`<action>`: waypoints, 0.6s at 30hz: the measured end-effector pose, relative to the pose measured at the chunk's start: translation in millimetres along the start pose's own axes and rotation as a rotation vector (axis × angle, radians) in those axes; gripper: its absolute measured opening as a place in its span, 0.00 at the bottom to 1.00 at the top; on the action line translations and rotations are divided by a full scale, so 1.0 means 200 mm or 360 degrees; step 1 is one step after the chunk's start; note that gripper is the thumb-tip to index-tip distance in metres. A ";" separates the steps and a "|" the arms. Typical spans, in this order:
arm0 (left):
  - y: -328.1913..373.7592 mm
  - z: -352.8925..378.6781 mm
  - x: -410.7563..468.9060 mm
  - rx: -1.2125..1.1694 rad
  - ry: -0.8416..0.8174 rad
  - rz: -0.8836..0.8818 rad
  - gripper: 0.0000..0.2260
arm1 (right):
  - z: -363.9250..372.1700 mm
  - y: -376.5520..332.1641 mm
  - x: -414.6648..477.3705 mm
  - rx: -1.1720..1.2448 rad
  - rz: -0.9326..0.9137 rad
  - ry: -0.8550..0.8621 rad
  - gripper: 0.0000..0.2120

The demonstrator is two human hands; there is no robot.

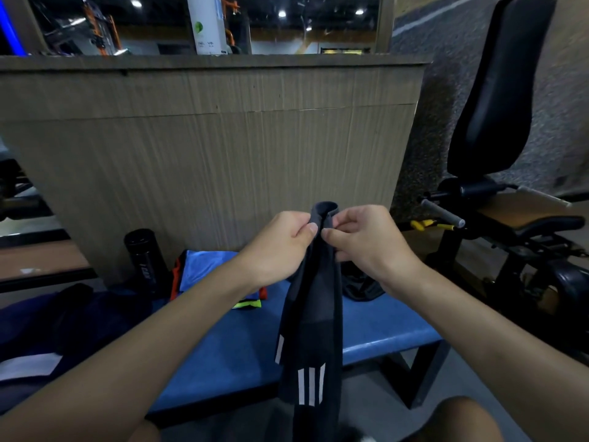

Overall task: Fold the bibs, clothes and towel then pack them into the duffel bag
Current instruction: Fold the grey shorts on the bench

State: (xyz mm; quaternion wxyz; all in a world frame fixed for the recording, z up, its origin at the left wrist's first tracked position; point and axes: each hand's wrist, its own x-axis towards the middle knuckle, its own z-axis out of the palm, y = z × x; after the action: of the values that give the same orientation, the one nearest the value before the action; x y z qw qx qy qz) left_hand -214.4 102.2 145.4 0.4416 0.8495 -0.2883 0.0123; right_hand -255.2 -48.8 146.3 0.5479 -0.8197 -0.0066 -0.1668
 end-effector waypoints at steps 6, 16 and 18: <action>-0.02 -0.01 -0.01 -0.0390 -0.0195 -0.0025 0.09 | -0.02 0.00 -0.02 -0.0052 -0.0165 -0.0271 0.12; -0.04 0.00 -0.02 -0.0505 0.0125 -0.0014 0.09 | -0.04 0.04 -0.05 -0.0107 -0.0438 -0.0596 0.27; -0.02 -0.01 -0.03 -0.0558 0.0078 -0.0044 0.12 | -0.05 0.05 -0.03 -0.0202 -0.0552 -0.0370 0.23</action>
State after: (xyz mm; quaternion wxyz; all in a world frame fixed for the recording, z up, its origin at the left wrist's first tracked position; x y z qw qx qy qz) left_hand -216.8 108.8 141.9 0.5901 0.7628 -0.2635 -0.0235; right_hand -261.6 -60.6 139.2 0.4538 -0.8529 -0.2000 -0.1631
